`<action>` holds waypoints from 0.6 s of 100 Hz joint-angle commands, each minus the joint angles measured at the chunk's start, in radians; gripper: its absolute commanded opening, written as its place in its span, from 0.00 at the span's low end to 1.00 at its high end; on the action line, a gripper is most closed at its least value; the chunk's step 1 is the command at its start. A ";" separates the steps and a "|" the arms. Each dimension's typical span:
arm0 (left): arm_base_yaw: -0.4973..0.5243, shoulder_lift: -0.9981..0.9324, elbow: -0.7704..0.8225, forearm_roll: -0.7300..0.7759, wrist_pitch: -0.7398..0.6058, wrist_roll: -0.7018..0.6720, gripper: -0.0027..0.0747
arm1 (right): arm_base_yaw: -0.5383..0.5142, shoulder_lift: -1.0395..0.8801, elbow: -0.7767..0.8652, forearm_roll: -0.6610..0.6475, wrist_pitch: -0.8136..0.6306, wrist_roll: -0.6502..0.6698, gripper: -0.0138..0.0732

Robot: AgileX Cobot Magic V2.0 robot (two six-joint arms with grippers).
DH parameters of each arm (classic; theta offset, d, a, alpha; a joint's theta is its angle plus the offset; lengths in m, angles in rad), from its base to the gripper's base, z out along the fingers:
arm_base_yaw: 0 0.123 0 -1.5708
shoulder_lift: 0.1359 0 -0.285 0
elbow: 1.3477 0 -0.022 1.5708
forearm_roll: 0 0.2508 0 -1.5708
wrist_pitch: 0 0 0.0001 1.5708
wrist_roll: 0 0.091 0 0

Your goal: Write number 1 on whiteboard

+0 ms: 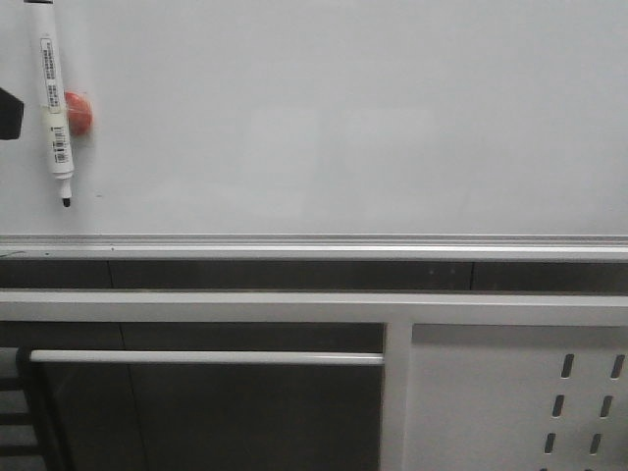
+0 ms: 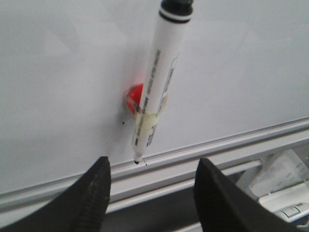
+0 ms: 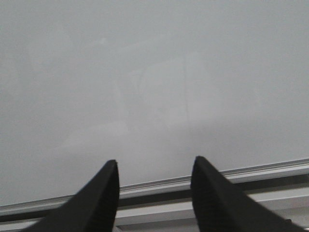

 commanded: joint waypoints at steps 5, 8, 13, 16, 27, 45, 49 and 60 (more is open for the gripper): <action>-0.147 0.021 -0.036 -0.022 -0.297 0.013 0.50 | -0.001 0.021 -0.034 -0.011 -0.072 -0.011 0.52; -0.178 0.031 -0.036 -0.020 -0.327 0.013 0.50 | -0.001 0.021 -0.034 -0.011 -0.072 -0.011 0.52; -0.232 0.051 -0.036 -0.020 -0.398 0.006 0.50 | -0.001 0.021 -0.034 -0.011 -0.072 -0.011 0.52; -0.255 0.062 -0.036 -0.020 -0.416 0.001 0.50 | -0.001 0.021 -0.034 -0.011 -0.072 -0.011 0.52; -0.311 0.114 -0.036 -0.020 -0.506 -0.081 0.50 | -0.001 0.021 -0.034 -0.011 -0.072 -0.011 0.52; -0.315 0.190 -0.036 0.100 -0.558 -0.282 0.50 | -0.001 0.021 -0.034 -0.011 -0.071 -0.011 0.52; -0.315 0.206 -0.036 0.135 -0.558 -0.317 0.50 | -0.001 0.021 -0.034 -0.011 -0.071 -0.011 0.52; -0.315 0.246 -0.036 0.162 -0.619 -0.407 0.50 | -0.001 0.021 -0.034 -0.011 -0.071 -0.011 0.52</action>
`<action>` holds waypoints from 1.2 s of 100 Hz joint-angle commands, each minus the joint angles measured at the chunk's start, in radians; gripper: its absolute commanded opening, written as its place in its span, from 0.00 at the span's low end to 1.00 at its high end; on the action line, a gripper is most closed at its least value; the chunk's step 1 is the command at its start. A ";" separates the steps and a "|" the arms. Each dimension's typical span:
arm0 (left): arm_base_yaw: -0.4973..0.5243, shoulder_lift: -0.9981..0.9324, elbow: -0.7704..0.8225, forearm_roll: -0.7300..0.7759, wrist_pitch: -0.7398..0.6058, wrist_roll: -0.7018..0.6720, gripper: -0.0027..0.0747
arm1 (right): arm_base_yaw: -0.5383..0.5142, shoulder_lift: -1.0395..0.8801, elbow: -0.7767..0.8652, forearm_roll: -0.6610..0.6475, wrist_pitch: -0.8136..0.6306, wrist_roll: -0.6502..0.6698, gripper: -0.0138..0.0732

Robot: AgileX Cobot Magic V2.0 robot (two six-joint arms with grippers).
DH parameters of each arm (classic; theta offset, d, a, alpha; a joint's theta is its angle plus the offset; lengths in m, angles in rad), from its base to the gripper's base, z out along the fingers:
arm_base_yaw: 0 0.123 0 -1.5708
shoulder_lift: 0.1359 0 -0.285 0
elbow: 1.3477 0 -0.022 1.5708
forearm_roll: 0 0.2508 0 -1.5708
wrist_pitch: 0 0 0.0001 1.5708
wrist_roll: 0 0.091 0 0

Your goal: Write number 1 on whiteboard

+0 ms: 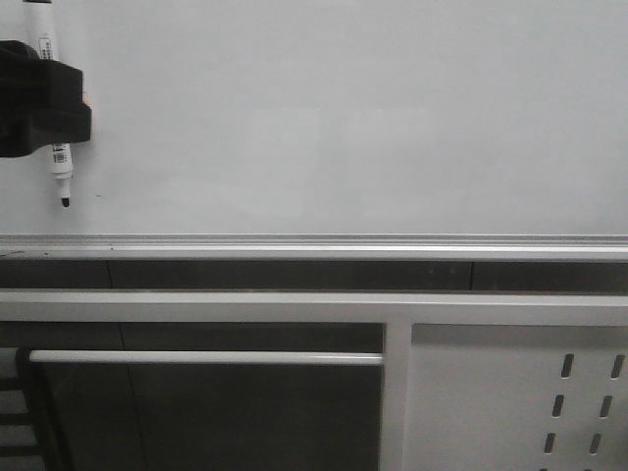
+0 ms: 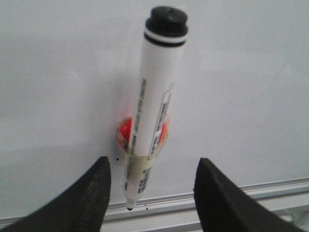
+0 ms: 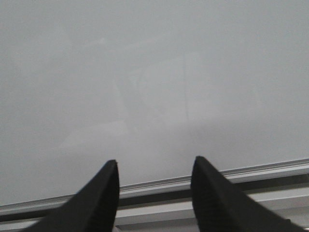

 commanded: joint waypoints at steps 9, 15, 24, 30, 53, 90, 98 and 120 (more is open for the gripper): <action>-0.007 0.045 -0.033 0.080 -0.132 -0.129 0.50 | -0.001 0.021 -0.034 -0.009 -0.072 -0.009 0.52; -0.007 0.065 -0.033 0.111 -0.133 -0.147 0.50 | -0.001 0.021 -0.034 -0.009 -0.072 -0.009 0.52; -0.007 0.097 -0.033 0.142 -0.148 -0.188 0.50 | -0.001 0.021 -0.034 -0.009 -0.072 -0.009 0.52; -0.007 0.114 -0.033 0.145 -0.172 -0.223 0.50 | -0.001 0.021 -0.034 -0.009 -0.072 -0.009 0.52; 0.021 0.164 -0.033 0.171 -0.238 -0.297 0.50 | -0.001 0.021 -0.034 -0.009 -0.072 -0.009 0.52; 0.109 0.223 -0.033 0.416 -0.236 -0.513 0.50 | -0.001 0.021 -0.034 -0.009 -0.068 -0.009 0.52; 0.109 0.234 -0.033 0.433 -0.236 -0.513 0.49 | -0.001 0.021 -0.034 -0.010 -0.068 -0.009 0.52; 0.109 0.236 -0.033 0.491 -0.264 -0.513 0.30 | -0.001 0.021 -0.034 -0.010 -0.066 -0.009 0.52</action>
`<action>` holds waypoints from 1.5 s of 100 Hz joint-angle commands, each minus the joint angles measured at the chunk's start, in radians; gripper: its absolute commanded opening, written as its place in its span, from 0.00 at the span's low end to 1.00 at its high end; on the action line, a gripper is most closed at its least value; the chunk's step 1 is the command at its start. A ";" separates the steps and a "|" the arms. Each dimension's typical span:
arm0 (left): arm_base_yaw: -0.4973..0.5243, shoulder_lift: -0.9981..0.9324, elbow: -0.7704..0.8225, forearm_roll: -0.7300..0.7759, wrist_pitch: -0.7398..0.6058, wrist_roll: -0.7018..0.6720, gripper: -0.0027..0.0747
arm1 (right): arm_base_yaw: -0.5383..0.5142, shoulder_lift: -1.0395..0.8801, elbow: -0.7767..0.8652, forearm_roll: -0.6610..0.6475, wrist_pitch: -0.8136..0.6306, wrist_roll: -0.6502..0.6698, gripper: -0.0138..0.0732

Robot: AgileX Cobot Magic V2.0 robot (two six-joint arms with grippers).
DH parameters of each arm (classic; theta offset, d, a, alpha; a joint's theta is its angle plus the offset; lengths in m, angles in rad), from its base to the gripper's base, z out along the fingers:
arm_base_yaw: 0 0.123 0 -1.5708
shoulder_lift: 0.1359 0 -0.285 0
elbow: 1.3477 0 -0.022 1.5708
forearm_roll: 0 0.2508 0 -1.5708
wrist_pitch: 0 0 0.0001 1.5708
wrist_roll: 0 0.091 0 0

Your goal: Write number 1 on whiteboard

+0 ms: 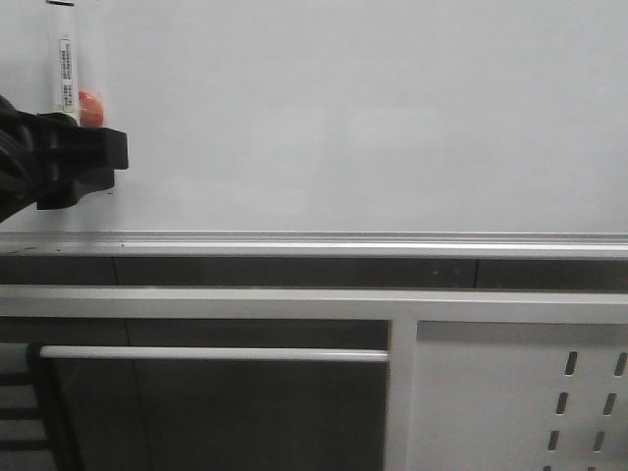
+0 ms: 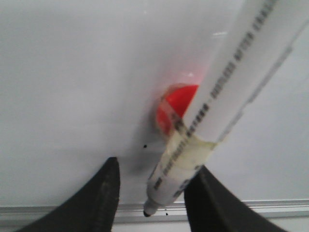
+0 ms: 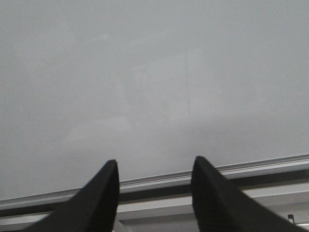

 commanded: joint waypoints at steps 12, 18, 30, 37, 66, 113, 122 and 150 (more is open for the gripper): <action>0.004 -0.014 -0.038 0.086 -0.150 -0.003 0.24 | -0.001 0.021 -0.034 -0.010 -0.074 -0.009 0.52; 0.004 -0.014 -0.038 0.104 -0.150 -0.003 0.24 | -0.001 0.021 -0.034 -0.010 -0.074 -0.009 0.52; 0.004 -0.014 -0.038 0.113 -0.147 -0.003 0.24 | -0.001 0.021 -0.034 -0.010 -0.074 -0.009 0.52; 0.004 -0.014 -0.038 0.113 -0.147 -0.003 0.25 | -0.001 0.021 -0.034 -0.010 -0.074 -0.009 0.52; 0.004 -0.014 -0.038 0.104 -0.175 -0.003 0.55 | -0.001 0.021 -0.034 -0.010 -0.072 -0.009 0.52; 0.020 -0.014 -0.079 0.081 -0.222 -0.003 0.42 | -0.001 0.021 -0.034 -0.010 -0.068 -0.009 0.52; 0.029 -0.014 -0.079 0.074 -0.222 -0.003 0.36 | -0.001 0.021 -0.034 -0.010 -0.068 -0.009 0.52; 0.031 -0.014 -0.079 0.072 -0.220 -0.001 0.06 | -0.001 0.021 -0.034 -0.010 -0.068 -0.009 0.52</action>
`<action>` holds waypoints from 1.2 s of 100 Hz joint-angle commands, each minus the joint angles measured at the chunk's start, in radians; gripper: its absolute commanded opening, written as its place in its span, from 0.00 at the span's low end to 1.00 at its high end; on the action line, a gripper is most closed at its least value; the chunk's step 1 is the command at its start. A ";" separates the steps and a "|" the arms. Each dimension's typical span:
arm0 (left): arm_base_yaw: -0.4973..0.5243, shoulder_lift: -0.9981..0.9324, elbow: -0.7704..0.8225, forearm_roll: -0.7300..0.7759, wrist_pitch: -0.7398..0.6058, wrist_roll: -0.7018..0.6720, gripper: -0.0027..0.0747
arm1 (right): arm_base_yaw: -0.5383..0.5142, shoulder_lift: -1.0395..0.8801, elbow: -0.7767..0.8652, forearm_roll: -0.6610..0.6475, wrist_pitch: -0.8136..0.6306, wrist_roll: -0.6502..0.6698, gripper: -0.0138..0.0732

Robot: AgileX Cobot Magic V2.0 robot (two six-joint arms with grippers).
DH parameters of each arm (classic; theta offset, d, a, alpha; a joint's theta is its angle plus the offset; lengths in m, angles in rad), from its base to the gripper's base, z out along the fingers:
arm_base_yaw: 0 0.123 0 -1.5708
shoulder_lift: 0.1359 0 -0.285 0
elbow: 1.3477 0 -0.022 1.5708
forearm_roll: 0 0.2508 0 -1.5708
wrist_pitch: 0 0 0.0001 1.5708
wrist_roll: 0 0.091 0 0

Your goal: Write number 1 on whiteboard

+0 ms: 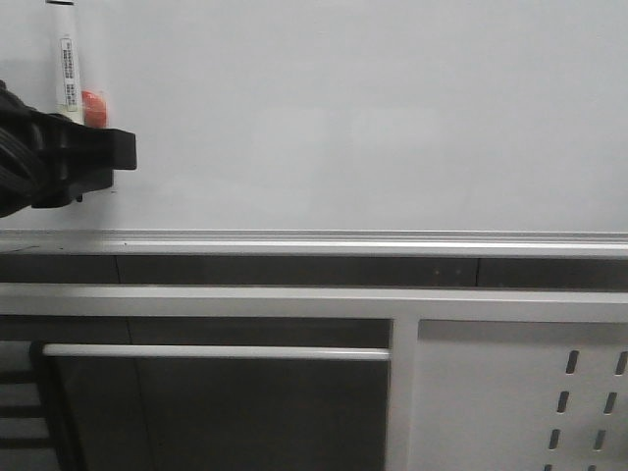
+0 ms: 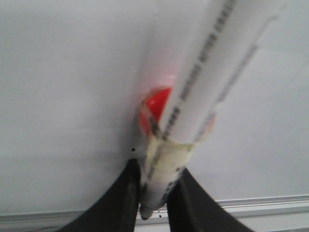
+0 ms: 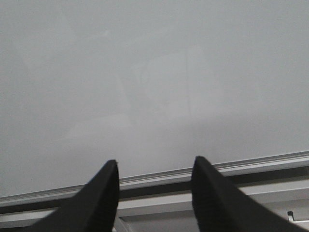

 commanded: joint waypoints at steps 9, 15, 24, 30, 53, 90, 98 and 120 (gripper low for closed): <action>0.015 -0.025 -0.066 0.025 -0.228 0.022 0.01 | -0.001 0.021 -0.034 -0.009 -0.074 -0.009 0.52; 0.015 -0.030 -0.066 0.042 -0.217 0.033 0.01 | -0.001 0.021 -0.034 -0.009 -0.074 -0.009 0.52; 0.015 -0.054 -0.066 0.083 -0.186 0.033 0.01 | -0.001 0.021 -0.034 -0.009 -0.074 -0.009 0.52; 0.015 -0.085 -0.066 0.133 -0.145 0.055 0.01 | -0.001 0.021 -0.034 -0.009 -0.074 -0.009 0.52; 0.013 -0.240 -0.066 0.410 0.180 0.082 0.01 | 0.012 0.021 -0.046 0.003 -0.072 -0.013 0.52; -0.203 -0.376 -0.087 0.733 0.550 0.082 0.01 | 0.261 0.249 -0.319 0.496 0.222 -0.674 0.52; -0.254 -0.368 -0.120 0.753 0.617 0.082 0.01 | 0.304 0.359 -0.359 0.634 0.277 -0.820 0.52; -0.306 -0.347 -0.202 0.776 0.752 0.082 0.01 | 0.417 0.639 -0.455 0.734 0.315 -1.013 0.52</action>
